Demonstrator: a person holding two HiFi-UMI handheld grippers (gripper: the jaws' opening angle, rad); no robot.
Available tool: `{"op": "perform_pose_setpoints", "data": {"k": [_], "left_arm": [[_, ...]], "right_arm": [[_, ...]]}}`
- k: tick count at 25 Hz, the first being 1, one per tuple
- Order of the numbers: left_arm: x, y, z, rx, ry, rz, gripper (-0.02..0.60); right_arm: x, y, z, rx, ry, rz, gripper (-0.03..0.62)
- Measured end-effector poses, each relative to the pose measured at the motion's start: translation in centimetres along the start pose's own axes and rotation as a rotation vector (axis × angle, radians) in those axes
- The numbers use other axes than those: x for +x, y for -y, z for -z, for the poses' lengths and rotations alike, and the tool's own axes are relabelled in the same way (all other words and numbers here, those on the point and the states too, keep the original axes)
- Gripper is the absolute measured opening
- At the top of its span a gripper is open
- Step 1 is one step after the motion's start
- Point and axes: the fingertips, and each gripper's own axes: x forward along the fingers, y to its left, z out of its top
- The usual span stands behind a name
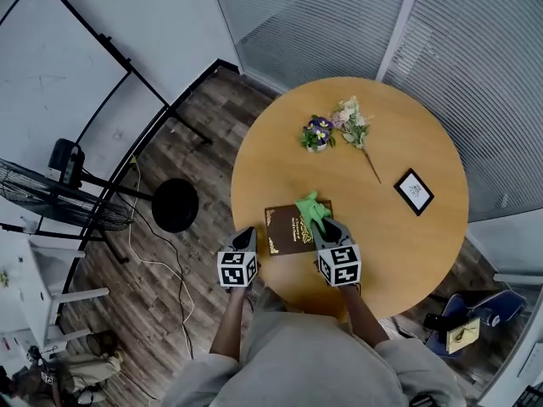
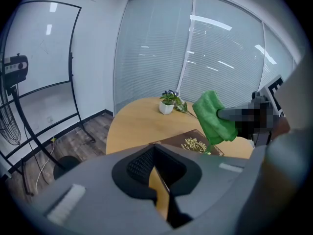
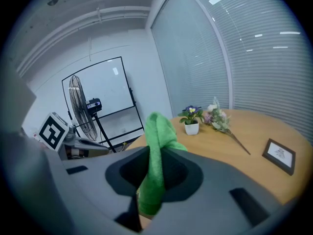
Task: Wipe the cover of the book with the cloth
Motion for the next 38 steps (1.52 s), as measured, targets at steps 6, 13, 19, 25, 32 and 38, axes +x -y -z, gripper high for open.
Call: {"op": "perform_pose_setpoints", "data": {"k": [6,13,19,25,32,38], "left_arm": [[0.0,-2.5,0.5,-0.006,-0.003,0.024,0.006],[-0.6,-5.2,1.3,-0.024,-0.014,0.039,0.006],[-1.1,-6.7,2.0,-0.037,-0.021,0.041,0.006],[-1.8,-8.3,2.4,-0.062,-0.016,0.026,0.006],[-2.3,-9.3,2.8,-0.078,-0.017,0.014,0.006],[-2.3,-9.2,3.2,-0.081,-0.027,0.01,0.006]], "right_arm": [[2.4,-2.4,-0.3,-0.007,-0.022,0.007,0.071],[5.2,-5.5,0.1,-0.017,-0.056,-0.003,0.071],[7.8,-7.7,0.5,-0.036,-0.089,-0.032,0.071],[10.1,-9.2,1.5,-0.045,-0.128,-0.05,0.071],[11.9,-9.3,3.3,-0.029,-0.184,-0.047,0.071],[13.1,-8.2,5.4,-0.005,-0.24,-0.028,0.071]]}}
